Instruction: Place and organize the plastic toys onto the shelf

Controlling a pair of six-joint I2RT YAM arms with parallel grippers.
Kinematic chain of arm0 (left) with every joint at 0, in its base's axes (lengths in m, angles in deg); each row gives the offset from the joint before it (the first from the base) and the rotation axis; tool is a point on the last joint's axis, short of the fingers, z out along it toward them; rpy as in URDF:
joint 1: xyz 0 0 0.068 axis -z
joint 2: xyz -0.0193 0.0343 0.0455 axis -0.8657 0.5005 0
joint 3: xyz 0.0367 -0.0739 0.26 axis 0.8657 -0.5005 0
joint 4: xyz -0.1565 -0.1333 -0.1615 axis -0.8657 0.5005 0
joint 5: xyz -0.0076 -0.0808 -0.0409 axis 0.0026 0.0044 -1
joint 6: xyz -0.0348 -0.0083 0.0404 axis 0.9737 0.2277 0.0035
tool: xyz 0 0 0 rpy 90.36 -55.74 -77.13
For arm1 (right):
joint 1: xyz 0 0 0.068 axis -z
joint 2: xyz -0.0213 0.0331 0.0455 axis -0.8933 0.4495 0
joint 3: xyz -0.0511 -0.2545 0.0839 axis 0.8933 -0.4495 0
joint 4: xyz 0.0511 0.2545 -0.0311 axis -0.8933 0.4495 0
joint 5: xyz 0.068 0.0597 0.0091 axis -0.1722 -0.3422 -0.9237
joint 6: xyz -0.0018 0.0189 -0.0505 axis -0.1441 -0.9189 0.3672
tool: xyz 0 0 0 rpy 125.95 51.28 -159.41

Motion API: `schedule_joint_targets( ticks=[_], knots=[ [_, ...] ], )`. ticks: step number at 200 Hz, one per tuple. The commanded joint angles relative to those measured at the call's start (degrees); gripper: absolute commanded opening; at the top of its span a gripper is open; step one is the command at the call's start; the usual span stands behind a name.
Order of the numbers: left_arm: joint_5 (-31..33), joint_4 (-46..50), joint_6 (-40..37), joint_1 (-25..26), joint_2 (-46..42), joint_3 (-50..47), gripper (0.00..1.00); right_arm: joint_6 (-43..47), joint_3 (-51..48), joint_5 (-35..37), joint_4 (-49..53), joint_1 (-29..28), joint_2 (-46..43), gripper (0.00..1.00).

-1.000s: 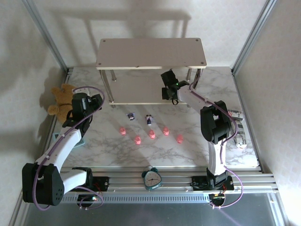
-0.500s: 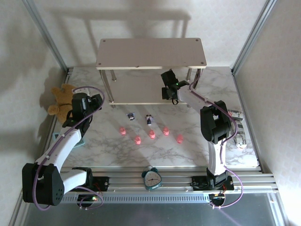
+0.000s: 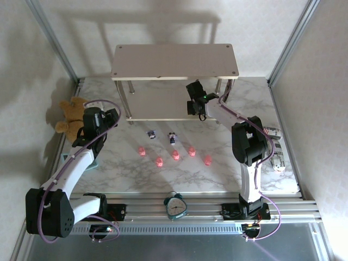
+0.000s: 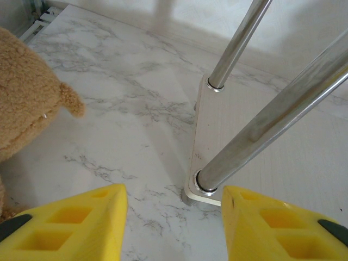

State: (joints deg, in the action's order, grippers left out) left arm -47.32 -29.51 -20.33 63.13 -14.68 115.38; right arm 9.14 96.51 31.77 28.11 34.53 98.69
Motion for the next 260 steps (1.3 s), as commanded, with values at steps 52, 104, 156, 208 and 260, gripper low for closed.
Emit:
schedule_joint_targets(
  ticks=[52, 104, 156, 208, 260],
  knots=[
    [-0.63, 0.69, -0.79, -0.70, -0.65, 0.98, 0.49, 0.13, 1.08, 0.49, 0.72, 0.63, 1.07, 0.15],
    [-0.52, 0.67, -0.80, -0.70, -0.76, 0.80, 0.49, 0.00, 0.99, 0.60, 0.72, 0.57, 0.97, 0.21],
    [-0.63, 0.61, -0.80, -0.70, -0.54, 0.80, 0.49, -0.01, 0.91, 0.58, 0.64, 0.66, 0.98, 0.29],
    [-0.63, 0.58, -0.80, -0.70, -0.59, 0.80, 0.49, 0.00, 0.88, 0.67, 0.63, 0.66, 0.98, 0.40],
    [-0.64, 0.58, -0.80, -0.74, -0.67, 0.74, 0.49, 0.02, 0.84, 0.88, 0.63, 0.63, 0.83, 0.46]
  ],
)
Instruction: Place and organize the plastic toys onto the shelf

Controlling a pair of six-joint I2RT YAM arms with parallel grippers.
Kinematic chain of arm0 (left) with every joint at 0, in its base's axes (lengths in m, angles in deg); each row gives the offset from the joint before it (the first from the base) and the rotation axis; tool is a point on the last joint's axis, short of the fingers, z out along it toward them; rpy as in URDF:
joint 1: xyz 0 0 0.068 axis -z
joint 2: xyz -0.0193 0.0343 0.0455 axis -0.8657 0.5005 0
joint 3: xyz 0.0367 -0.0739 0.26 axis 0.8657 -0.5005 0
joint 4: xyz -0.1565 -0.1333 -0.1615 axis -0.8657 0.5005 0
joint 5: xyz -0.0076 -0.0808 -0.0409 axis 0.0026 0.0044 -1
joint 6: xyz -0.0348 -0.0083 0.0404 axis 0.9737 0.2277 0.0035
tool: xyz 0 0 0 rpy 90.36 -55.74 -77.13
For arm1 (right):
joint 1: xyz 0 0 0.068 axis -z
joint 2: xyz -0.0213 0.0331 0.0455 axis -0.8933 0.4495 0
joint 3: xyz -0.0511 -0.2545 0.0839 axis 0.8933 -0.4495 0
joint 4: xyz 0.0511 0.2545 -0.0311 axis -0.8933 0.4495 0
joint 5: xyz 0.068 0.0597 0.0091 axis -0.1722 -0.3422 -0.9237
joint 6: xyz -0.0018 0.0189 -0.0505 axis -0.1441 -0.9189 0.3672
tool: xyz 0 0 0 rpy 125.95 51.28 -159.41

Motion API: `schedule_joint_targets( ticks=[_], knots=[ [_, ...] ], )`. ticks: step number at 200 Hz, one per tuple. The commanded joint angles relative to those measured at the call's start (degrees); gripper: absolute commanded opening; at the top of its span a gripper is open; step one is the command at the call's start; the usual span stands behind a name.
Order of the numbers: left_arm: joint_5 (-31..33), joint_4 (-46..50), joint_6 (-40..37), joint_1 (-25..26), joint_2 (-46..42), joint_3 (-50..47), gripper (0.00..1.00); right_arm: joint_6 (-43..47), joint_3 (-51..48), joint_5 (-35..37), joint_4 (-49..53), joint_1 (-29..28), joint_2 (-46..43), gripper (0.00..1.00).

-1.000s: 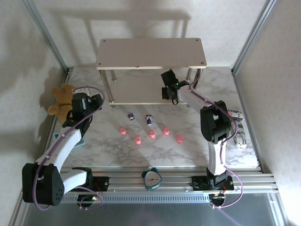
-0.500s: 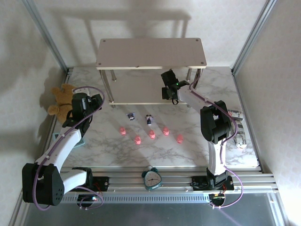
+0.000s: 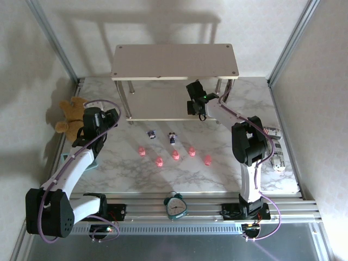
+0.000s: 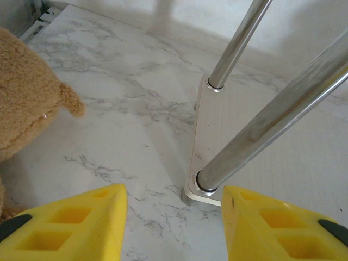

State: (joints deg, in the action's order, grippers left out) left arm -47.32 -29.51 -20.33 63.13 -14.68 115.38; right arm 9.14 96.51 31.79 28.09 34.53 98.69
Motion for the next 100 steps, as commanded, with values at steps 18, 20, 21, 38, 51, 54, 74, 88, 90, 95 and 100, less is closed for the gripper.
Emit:
schedule_joint_targets(
  ticks=[18, 20, 21, 38, 51, 54, 74, 88, 90, 95, 100],
  knots=[
    [-0.63, 0.58, -0.88, -0.74, -0.76, 0.73, 0.49, -0.03, 0.73, 1.03, 0.59, 0.65, 0.72, 0.47],
    [-0.63, 0.58, -0.86, -0.71, -0.76, 0.78, 0.49, -0.08, 0.73, 1.00, 0.59, 0.66, 0.72, 0.47],
    [-0.67, 0.58, -0.87, -0.70, -0.76, 0.79, 0.49, -0.05, 0.73, 1.00, 0.58, 0.64, 0.72, 0.47],
    [-0.73, 0.58, -0.85, -0.70, -0.71, 0.77, 0.49, -0.07, 0.49, 1.00, 0.47, 0.63, 0.53, 0.50],
    [-0.67, 0.55, -0.80, -0.70, -0.67, 0.74, 0.49, -0.19, 0.30, 1.09, 0.38, 0.65, 0.46, 0.52],
    [-0.71, 0.53, -0.80, -0.70, -0.65, 0.79, 0.49, -0.19, 0.29, 1.13, 0.41, 0.64, 0.38, 0.53],
    [-0.72, 0.57, -0.80, -0.70, -0.76, 0.80, 0.49, -0.19, -0.13, 1.20, 0.21, 0.64, 0.08, 0.53],
    [-0.76, 0.51, -0.80, -0.74, -0.76, 0.80, 0.49, -0.19, -0.24, 1.28, 0.17, 0.64, 0.02, 0.54],
    [-0.75, 0.52, -0.77, -0.71, -0.76, 0.80, 0.49, -0.19, -0.24, 1.26, 0.14, 0.65, -0.05, 0.55],
    [-0.80, 0.51, -0.79, -0.73, -0.76, 0.80, 0.49, -0.23, -0.24, 1.39, 0.11, 0.69, -0.08, 0.56],
    [-0.81, 0.58, -0.80, -0.70, -0.76, 0.80, 0.49, -0.17, -0.32, 1.39, 0.12, 0.67, -0.07, 0.57]
  ],
)
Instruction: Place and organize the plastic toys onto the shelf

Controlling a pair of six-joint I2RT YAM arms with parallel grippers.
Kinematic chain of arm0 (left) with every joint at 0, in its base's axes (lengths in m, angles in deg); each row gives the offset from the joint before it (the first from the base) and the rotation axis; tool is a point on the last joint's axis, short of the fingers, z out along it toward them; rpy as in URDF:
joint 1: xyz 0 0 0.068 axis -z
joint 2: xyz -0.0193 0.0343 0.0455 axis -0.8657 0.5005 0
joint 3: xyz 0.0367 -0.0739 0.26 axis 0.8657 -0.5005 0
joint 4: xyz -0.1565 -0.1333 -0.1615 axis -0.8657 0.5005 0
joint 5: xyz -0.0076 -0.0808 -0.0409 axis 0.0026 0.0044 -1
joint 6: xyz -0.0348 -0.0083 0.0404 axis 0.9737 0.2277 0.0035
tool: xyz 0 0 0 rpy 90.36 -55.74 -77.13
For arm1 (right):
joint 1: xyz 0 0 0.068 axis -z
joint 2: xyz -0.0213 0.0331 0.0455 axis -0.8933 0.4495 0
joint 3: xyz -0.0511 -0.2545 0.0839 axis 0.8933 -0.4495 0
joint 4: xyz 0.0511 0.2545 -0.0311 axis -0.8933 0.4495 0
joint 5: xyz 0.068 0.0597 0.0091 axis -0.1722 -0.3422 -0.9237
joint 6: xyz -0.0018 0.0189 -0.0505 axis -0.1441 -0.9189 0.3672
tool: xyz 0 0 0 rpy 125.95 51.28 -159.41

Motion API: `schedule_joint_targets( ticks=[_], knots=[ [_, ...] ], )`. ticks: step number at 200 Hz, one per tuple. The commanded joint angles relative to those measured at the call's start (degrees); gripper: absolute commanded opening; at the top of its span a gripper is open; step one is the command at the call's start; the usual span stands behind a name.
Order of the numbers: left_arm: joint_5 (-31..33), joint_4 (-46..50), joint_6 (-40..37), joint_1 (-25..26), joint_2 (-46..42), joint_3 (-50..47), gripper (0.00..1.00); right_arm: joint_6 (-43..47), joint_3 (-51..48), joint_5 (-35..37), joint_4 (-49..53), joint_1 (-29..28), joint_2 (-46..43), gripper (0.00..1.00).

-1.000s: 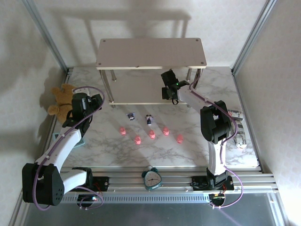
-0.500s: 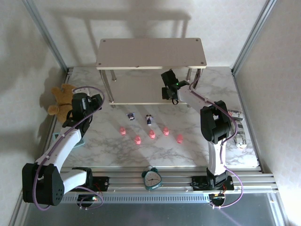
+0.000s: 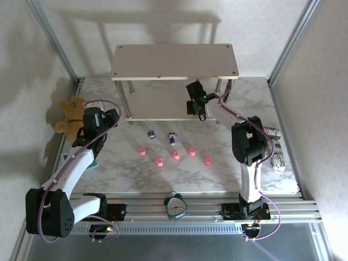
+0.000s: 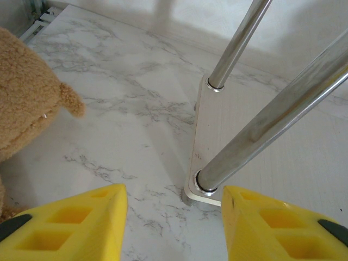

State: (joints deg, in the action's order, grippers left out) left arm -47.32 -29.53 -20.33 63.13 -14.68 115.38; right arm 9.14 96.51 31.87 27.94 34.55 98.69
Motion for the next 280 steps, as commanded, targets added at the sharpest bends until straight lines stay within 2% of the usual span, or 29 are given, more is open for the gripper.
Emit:
schedule_joint_targets(
  ticks=[1, 104, 174, 228, 280],
  knots=[
    [-0.81, 0.60, -0.80, -0.70, -0.76, 0.80, 0.49, -0.18, -0.32, 1.28, 0.28, 0.63, -0.07, 0.58],
    [-0.80, 0.76, -0.80, -0.70, -1.12, 0.76, 0.51, -0.27, -2.41, 1.22, -1.69, 0.64, -2.03, 0.74],
    [-0.65, 0.98, -0.80, -0.70, -1.63, 0.54, 0.52, -0.15, -5.80, 0.28, -3.67, 0.65, -6.95, 0.79],
    [-0.45, 1.59, -0.53, -0.70, -2.51, 0.58, 0.52, -1.31, -12.89, -0.49, -3.31, 0.59, -16.23, 0.82],
    [-1.72, 4.00, -0.27, -0.39, -2.89, 1.77, 0.47, -1.92, -22.84, -1.60, 0.89, -1.18, -29.78, 0.84]
  ],
)
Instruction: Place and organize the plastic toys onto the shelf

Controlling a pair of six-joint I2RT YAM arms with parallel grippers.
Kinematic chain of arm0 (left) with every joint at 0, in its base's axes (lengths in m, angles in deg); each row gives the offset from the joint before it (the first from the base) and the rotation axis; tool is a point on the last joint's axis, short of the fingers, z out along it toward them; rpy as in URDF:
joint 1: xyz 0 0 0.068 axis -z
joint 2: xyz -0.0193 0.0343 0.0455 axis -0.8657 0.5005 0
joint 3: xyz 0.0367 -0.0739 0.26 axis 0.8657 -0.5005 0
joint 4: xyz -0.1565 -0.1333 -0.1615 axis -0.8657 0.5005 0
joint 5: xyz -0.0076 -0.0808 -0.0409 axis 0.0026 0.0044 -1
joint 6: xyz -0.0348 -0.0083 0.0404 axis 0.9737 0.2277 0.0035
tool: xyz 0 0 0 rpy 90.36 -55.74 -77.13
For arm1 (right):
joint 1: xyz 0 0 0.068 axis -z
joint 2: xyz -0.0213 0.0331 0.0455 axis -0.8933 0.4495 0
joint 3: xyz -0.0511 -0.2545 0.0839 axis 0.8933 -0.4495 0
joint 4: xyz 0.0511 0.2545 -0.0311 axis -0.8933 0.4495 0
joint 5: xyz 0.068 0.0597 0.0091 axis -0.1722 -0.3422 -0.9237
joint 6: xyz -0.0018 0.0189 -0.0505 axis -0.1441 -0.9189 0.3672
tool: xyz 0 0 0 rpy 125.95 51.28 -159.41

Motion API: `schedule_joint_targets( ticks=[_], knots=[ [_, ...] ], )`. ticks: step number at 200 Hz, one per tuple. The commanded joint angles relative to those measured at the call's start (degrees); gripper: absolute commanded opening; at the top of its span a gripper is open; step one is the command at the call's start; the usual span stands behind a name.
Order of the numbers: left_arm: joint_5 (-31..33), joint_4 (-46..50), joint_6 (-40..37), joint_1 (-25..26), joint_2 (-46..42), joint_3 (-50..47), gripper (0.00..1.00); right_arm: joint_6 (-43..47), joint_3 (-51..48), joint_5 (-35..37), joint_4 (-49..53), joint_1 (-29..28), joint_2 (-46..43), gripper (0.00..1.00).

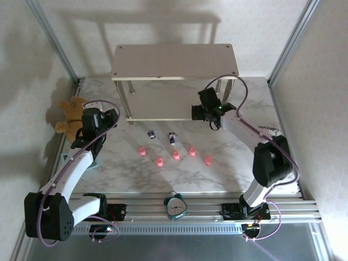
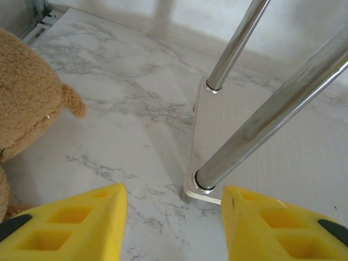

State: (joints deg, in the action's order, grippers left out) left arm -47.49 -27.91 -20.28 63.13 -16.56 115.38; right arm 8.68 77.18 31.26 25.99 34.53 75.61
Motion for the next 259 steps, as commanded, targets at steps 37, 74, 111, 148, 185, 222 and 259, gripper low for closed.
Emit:
schedule_joint_targets(
  ticks=[37, 74, 111, 148, 185, 222, 259],
  knots=[
    [-1.16, 2.64, 0.13, 0.25, -0.72, 0.66, 0.44, -4.75, -5.74, 1.31, 9.27, -9.71, -12.17, 0.83],
    [-1.34, 3.64, -0.05, 0.70, -1.31, 0.97, 0.42, -12.85, -5.03, -1.31, 11.47, -17.36, -9.86, 0.70],
    [-1.81, 4.91, -0.49, 0.80, -1.97, 1.71, 0.39, -18.48, -3.89, -1.60, 8.21, -21.41, -4.61, 0.62],
    [-2.04, 5.94, -0.75, 0.80, -1.85, 2.58, 0.39, -20.68, 0.36, -2.88, 6.58, -22.22, 4.07, 0.62],
    [-1.97, 6.32, -1.21, 0.80, -2.40, 2.91, 0.39, -20.16, 5.39, -3.42, 4.95, -22.22, 11.25, 0.63],
    [-2.04, 6.20, -1.45, 0.80, -2.22, 2.74, 0.39, -19.43, 11.19, -2.20, 8.19, -22.22, 17.29, 0.63],
    [-2.04, 6.10, -1.63, 0.80, -2.20, 2.80, 0.39, -18.85, 14.22, -0.85, 10.79, -22.05, 21.03, 0.62]
  ],
)
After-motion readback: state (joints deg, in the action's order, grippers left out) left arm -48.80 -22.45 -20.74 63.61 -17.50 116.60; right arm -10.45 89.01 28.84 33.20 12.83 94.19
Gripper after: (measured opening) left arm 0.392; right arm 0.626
